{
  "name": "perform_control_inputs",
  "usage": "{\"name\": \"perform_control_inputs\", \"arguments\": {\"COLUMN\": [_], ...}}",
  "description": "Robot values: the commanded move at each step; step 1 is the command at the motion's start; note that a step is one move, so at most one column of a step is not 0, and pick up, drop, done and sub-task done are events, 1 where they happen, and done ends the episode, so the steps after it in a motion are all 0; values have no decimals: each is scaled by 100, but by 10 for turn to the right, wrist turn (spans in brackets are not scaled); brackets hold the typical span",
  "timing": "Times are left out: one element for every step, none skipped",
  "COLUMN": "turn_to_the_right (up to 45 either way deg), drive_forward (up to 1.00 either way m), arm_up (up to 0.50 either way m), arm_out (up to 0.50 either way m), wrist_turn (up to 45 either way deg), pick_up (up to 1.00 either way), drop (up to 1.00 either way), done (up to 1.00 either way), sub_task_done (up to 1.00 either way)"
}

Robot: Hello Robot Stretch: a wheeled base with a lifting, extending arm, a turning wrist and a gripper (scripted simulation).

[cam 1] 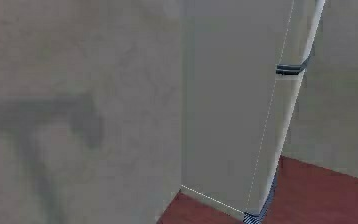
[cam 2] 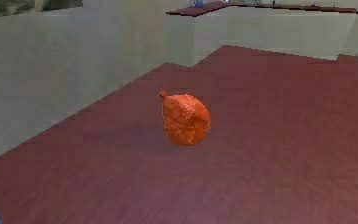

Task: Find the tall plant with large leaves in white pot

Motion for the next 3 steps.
{"name": "perform_control_inputs", "arguments": {"turn_to_the_right": [-450,-450,-450], "drive_forward": [0,0,0], "arm_up": [0,0,0], "arm_out": [0,0,0], "wrist_turn": [0,0,0], "pick_up": [0,0,0], "drop": [0,0,0], "done": [0,0,0], "sub_task_done": [0,0,0]}}
